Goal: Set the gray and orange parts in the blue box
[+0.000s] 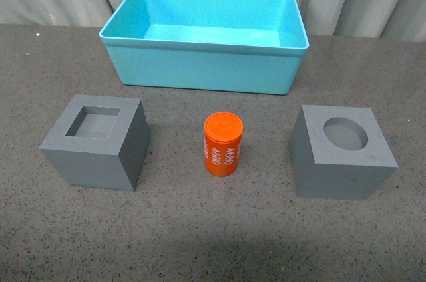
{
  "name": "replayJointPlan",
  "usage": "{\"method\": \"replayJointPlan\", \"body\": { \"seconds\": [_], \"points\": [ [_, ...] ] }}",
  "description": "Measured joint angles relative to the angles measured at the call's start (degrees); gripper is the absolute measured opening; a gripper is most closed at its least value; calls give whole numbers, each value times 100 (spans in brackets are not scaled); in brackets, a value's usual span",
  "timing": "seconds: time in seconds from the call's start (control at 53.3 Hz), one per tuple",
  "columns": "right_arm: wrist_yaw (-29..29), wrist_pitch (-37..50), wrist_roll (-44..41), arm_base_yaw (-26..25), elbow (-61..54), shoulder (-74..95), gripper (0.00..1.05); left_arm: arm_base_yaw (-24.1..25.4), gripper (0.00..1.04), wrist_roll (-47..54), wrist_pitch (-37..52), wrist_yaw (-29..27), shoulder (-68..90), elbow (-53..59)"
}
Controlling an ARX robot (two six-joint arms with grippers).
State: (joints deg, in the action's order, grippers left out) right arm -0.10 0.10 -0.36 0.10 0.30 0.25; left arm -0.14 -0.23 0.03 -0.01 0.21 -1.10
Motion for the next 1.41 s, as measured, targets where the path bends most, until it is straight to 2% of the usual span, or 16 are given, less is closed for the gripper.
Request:
{"method": "replayJointPlan", "body": {
  "seconds": [1.032, 1.069, 1.088, 1.126, 1.22, 1.407],
  "points": [
    [0, 0, 0, 0, 0, 0, 95, 0, 98, 0, 0, 0, 0, 0],
    [236, -2, -179, 85, 0, 42, 95, 0, 98, 0, 0, 0, 0, 0],
    [584, 31, -455, 166, 9, 149, 95, 0, 98, 0, 0, 0, 0, 0],
    [809, 173, -876, 216, 52, 535, 95, 0, 98, 0, 0, -7, 0, 0],
    [778, 772, -1202, 319, 203, 1567, 95, 0, 98, 0, 0, 0, 0, 0],
    [533, 1915, -1001, 627, 881, 4050, 95, 0, 98, 0, 0, -2, 0, 0]
  ]
}}
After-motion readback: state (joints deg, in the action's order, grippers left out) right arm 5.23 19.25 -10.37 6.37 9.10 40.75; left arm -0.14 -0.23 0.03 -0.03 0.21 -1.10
